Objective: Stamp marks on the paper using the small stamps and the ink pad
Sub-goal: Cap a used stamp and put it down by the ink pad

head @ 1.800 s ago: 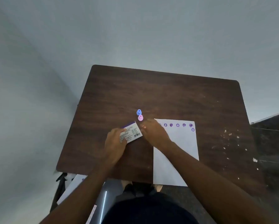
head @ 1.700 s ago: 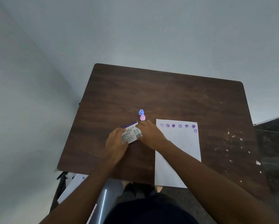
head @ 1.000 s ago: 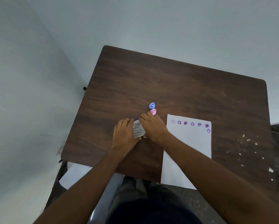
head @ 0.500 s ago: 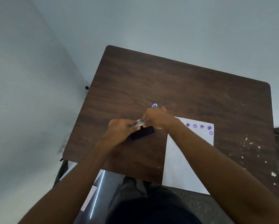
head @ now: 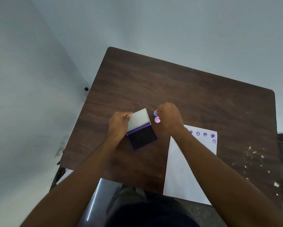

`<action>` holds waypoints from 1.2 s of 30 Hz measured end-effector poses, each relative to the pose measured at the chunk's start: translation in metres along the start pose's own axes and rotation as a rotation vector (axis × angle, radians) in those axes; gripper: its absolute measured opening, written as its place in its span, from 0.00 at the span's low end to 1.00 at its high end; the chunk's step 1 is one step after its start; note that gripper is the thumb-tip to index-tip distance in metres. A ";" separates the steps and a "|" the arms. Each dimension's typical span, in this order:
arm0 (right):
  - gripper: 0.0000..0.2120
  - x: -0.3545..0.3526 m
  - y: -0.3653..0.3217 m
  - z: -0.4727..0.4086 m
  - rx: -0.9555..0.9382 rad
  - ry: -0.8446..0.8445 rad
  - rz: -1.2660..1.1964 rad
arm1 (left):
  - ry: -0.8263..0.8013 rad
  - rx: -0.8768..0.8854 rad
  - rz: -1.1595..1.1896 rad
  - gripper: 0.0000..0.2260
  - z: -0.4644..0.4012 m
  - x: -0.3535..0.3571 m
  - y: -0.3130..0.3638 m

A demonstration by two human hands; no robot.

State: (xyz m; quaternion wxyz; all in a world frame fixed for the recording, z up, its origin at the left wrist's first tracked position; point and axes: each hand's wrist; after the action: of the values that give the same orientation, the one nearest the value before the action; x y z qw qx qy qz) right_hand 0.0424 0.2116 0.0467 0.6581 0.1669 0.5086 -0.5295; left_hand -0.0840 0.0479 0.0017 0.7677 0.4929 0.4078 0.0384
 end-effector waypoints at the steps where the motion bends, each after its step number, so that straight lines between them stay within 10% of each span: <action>1: 0.05 0.005 0.003 -0.001 0.027 -0.016 0.002 | 0.009 -0.012 -0.040 0.13 -0.004 0.004 -0.001; 36: 0.20 0.053 0.016 -0.017 0.258 -0.057 0.010 | 0.098 0.023 -0.270 0.16 -0.009 0.031 -0.008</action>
State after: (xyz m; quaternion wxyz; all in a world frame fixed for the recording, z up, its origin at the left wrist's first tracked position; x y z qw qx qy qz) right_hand 0.0438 0.2023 -0.0104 0.6480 0.2376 0.4168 -0.5915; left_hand -0.0723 0.0643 -0.0241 0.7394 0.4398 0.5077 -0.0456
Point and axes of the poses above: each hand's wrist, its own z-axis away from the middle knuckle, its own x-axis out of the palm, y = z × x, and after that the axes turned 10 degrees about x, right-handed
